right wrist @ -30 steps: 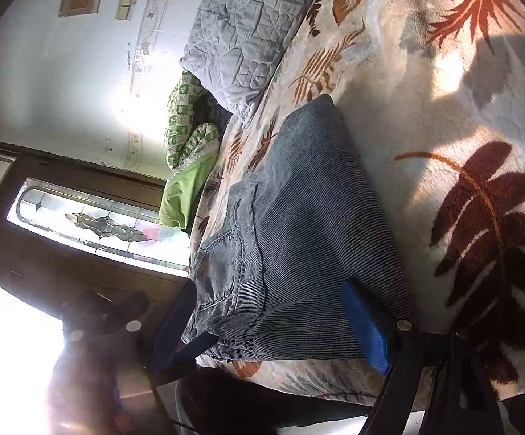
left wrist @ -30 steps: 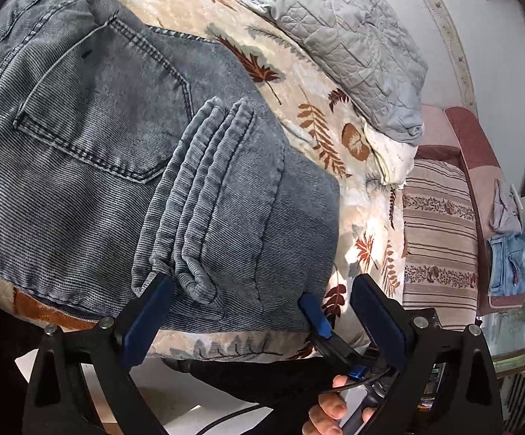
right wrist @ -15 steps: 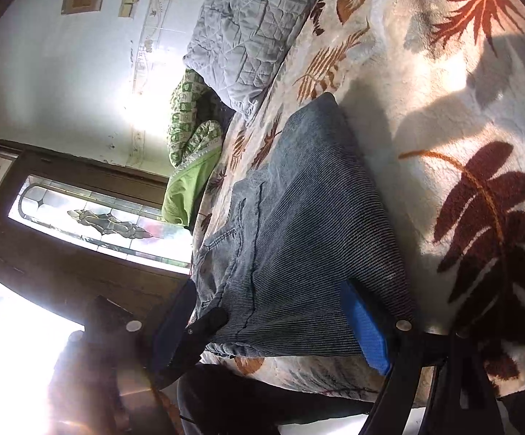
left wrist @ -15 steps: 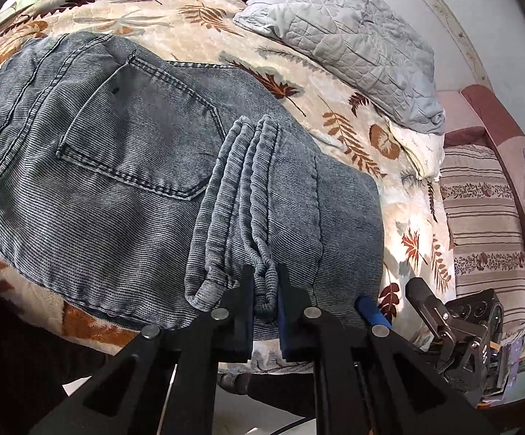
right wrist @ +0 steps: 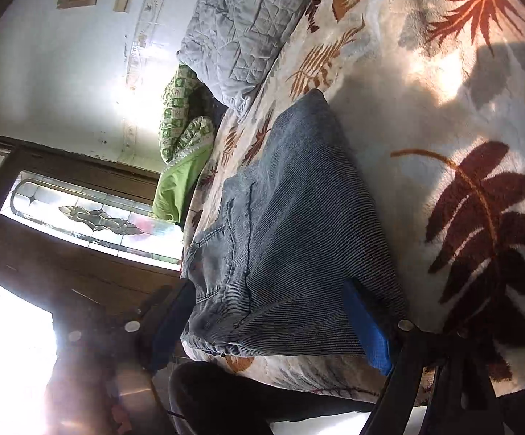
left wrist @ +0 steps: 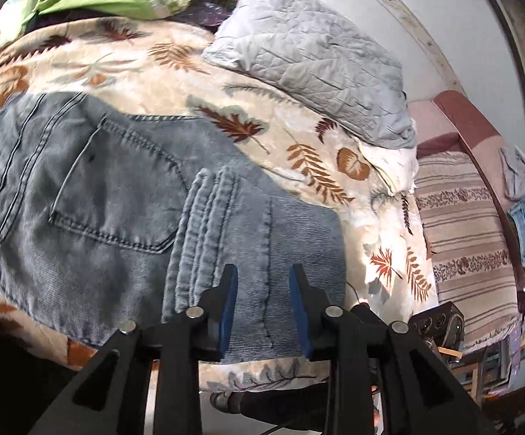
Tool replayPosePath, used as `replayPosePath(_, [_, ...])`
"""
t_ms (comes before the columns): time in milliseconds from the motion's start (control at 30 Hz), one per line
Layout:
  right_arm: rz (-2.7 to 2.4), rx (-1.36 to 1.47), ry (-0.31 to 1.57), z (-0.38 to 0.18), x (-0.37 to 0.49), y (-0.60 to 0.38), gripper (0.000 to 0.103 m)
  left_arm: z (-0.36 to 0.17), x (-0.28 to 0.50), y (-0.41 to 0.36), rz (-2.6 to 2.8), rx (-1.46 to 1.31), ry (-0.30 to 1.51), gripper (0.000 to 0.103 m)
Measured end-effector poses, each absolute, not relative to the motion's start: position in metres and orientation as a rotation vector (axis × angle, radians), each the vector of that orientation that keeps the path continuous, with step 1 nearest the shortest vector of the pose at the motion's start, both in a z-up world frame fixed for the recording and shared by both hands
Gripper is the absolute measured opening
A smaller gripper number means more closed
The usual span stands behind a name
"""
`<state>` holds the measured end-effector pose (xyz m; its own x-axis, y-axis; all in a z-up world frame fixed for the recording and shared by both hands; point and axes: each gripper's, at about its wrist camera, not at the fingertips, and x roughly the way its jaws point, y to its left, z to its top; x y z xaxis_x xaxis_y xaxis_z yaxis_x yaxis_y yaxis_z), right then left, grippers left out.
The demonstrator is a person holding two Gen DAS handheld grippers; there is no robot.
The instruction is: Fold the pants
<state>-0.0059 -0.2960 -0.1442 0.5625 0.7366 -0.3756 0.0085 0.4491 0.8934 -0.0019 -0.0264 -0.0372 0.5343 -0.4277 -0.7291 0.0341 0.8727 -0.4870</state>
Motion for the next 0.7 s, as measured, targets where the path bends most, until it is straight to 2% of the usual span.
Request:
replayPosePath(100, [0.528, 1.036, 0.88, -0.143, -0.006, -0.297, 0.085, -0.073, 0.014, -0.046, -0.206, -0.301, 1.101, 0.034])
replayPosePath(133, [0.526, 1.047, 0.887, -0.142, -0.005, -0.299, 0.085, -0.09, 0.018, -0.049, -0.188, -0.257, 1.152, 0.031])
replayPosePath(267, [0.561, 1.046, 0.846, -0.115, 0.002, -0.312, 0.085, -0.087, 0.007, -0.066, -0.186, -0.071, 1.079, 0.031])
replayPosePath(433, [0.657, 1.048, 0.888, -0.094, 0.066, -0.315, 0.085, -0.089, 0.004, -0.06, -0.199, -0.076, 1.07, 0.033])
replayPosePath(567, [0.539, 0.96, 1.086, -0.135, 0.126, -0.299, 0.086, -0.091, 0.006, -0.06, -0.217, -0.077, 1.08, 0.033])
replayPosePath(700, [0.556, 0.967, 0.996, -0.112, 0.107, -0.304, 0.085, -0.079, 0.011, -0.05, -0.237, -0.171, 1.08, 0.04])
